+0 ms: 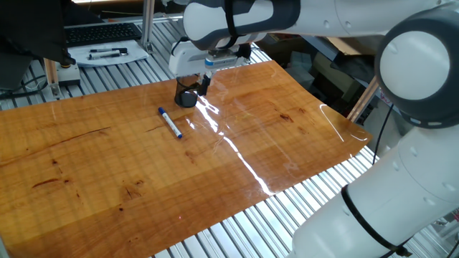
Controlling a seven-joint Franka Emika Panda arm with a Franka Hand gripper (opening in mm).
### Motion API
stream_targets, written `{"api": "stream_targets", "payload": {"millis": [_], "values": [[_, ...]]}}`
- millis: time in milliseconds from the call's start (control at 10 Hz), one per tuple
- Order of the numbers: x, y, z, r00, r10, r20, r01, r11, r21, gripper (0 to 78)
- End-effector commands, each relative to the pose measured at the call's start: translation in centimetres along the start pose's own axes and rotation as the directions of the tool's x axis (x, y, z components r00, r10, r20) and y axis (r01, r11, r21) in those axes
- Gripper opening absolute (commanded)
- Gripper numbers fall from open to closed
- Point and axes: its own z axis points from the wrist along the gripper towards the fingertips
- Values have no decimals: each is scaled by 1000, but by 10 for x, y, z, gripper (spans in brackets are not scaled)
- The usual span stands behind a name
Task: Put the pen into the pen holder
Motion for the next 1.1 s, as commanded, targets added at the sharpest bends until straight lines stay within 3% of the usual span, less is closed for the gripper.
{"api": "stream_targets", "payload": {"millis": [100, 1100], "values": [[-2, 1, 2, 1000, 3, 5, -3, 1000, -1, 0], [-11, -12, 25, 1000, -4, 17, 4, 1000, -27, 0]]}}
